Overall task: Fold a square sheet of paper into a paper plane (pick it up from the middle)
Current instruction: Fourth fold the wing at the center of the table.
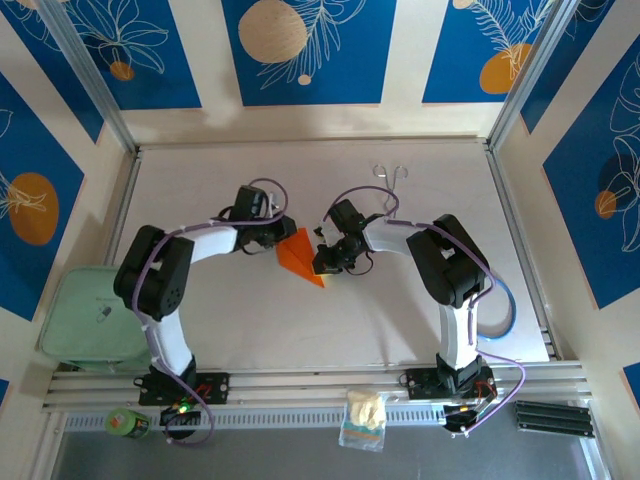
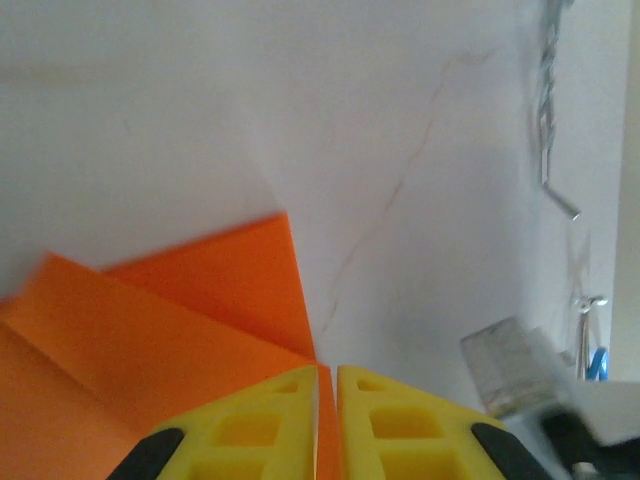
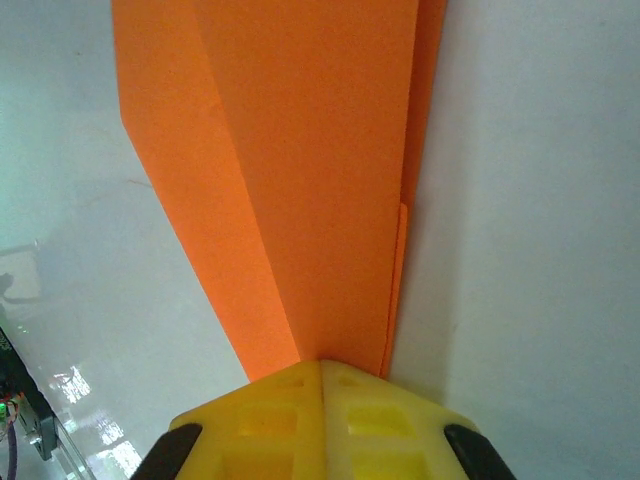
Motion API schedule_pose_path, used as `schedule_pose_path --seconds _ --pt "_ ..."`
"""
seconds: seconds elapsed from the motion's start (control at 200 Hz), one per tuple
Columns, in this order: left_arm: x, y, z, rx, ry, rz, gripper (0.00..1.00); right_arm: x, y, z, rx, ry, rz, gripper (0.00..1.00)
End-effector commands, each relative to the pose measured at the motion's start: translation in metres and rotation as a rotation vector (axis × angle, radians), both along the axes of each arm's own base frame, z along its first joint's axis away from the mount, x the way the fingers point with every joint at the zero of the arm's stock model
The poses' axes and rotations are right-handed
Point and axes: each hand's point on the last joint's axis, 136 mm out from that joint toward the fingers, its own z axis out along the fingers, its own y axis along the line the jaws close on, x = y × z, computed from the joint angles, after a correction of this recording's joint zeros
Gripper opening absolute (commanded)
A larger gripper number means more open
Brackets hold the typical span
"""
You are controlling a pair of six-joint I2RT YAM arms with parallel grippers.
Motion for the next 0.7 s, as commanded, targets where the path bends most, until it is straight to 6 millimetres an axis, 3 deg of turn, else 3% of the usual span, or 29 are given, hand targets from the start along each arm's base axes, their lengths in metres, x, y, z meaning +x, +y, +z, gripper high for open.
schedule_pose_path --seconds 0.0,0.23,0.505,0.695 --pt "0.0 -0.001 -0.018 -0.002 0.039 0.015 0.13 -0.036 -0.043 -0.057 -0.219 0.157 -0.032 0.01" --pt "-0.004 0.011 -0.043 0.089 0.098 0.042 0.1 -0.027 -0.03 -0.036 -0.102 0.147 -0.032 0.01" --pt "-0.016 0.02 -0.062 0.141 0.143 0.046 0.08 0.002 0.009 0.031 0.096 0.074 -0.086 0.02" --pt "-0.02 0.022 -0.069 0.148 0.158 0.049 0.08 0.018 0.023 0.038 0.112 0.042 -0.161 0.01"
